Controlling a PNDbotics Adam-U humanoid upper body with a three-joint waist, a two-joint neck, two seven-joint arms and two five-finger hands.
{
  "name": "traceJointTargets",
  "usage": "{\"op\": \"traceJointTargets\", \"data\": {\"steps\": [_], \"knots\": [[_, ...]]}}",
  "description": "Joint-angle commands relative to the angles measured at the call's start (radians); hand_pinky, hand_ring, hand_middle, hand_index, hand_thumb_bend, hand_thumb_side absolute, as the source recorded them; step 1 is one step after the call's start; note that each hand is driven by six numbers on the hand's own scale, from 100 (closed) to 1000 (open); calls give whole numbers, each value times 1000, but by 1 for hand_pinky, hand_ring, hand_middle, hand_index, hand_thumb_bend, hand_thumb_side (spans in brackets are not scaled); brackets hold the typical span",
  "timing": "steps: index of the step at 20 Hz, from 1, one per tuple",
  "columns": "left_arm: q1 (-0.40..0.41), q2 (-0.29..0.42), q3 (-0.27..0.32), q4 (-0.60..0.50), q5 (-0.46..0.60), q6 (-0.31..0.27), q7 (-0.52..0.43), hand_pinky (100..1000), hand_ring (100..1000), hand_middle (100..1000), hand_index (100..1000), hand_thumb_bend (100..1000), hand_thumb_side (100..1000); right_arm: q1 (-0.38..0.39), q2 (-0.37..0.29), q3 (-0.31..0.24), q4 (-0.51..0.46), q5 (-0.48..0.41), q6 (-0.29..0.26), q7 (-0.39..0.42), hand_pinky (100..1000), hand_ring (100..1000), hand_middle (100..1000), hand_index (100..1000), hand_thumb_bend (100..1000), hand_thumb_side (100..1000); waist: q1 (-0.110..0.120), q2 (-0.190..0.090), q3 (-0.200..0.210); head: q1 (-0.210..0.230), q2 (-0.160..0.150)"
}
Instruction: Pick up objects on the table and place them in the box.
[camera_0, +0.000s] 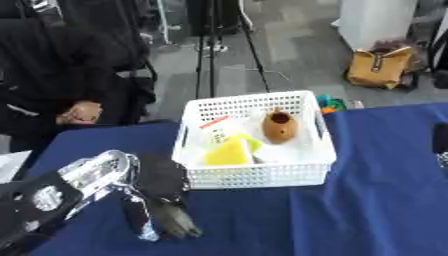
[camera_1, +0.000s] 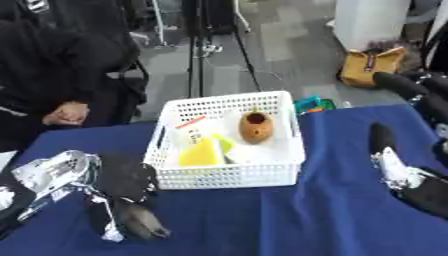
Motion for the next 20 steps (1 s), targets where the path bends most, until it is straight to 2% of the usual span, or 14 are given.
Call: {"op": "traceJointTargets", "data": {"steps": [1, 11, 15, 20], "knots": [[-23, 36, 15, -17, 10, -97, -109, 806, 706, 482, 648, 100, 780, -11, -26, -9, -8, 5, 4, -4, 705, 764, 744, 940, 100, 1000, -3, -28, 3, -1, 9], [-25, 69, 29, -50, 24, -81, -137, 810, 706, 479, 640, 100, 770, -3, -30, -11, -6, 8, 8, -4, 706, 763, 743, 939, 100, 1000, 6, -39, 17, -9, 15], [-10, 100, 51, -92, 36, -57, -150, 812, 707, 479, 638, 100, 745, -2, -31, -11, -6, 8, 9, -5, 707, 764, 743, 939, 100, 1000, 8, -40, 18, -11, 14], [15, 142, 80, -161, 59, -17, -188, 816, 709, 482, 634, 141, 729, -1, -32, -12, -7, 9, 10, -5, 707, 764, 742, 939, 100, 1000, 10, -38, 18, -12, 13]]}}
